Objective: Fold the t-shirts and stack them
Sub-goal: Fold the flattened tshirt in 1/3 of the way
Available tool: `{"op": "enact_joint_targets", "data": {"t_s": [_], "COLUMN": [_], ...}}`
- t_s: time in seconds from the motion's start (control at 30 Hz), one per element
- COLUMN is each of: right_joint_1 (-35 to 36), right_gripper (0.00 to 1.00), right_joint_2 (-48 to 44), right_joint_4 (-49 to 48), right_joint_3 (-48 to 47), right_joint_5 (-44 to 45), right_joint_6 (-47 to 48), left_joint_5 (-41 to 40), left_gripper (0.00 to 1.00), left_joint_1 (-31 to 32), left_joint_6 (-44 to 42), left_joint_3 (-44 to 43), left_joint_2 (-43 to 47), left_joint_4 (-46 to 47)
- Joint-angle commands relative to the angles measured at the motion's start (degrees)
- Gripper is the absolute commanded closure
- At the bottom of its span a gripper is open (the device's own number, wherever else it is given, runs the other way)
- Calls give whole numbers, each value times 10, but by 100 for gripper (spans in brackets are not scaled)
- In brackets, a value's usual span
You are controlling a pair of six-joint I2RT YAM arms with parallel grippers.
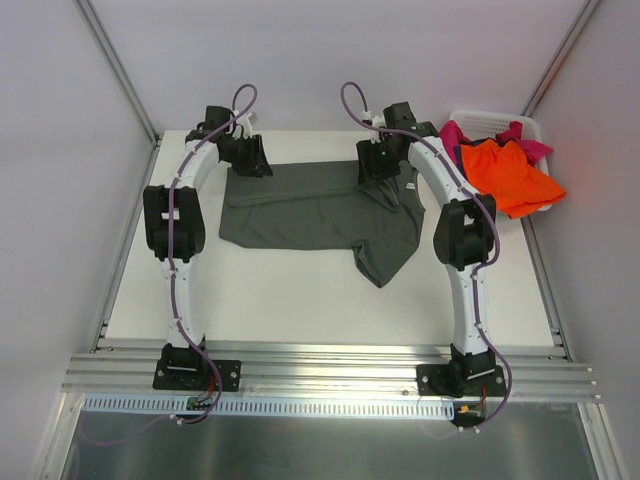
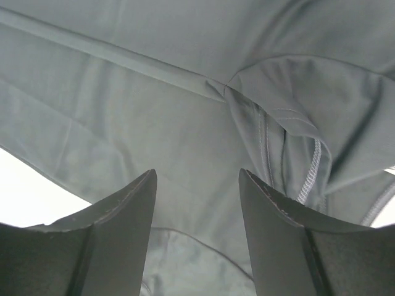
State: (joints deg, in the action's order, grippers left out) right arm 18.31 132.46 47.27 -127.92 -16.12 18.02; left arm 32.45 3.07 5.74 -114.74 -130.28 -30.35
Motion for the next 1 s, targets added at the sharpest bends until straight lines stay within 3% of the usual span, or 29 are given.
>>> {"op": "enact_joint_targets", "data": {"t_s": [0.0,0.73,0.97], "right_joint_1": [-16,-46,-41], "right_gripper": [41,42,42], "right_joint_2": [17,116,133], "right_joint_4": [4,-52,-64], "right_joint_3": [-26,-104,-109], "right_joint_5": [-44,-52,-66], "right_joint_6": [-38,-93,-110], "left_joint_5": [23,-5,-13], "left_gripper": [59,59,59], "left_joint_1": [5,0,-3], "left_joint_6": [1,10,9], "left_joint_3": [-21,65,44], "left_joint_2": [0,12,3], "left_joint_4": [-21,-70,-80]}}
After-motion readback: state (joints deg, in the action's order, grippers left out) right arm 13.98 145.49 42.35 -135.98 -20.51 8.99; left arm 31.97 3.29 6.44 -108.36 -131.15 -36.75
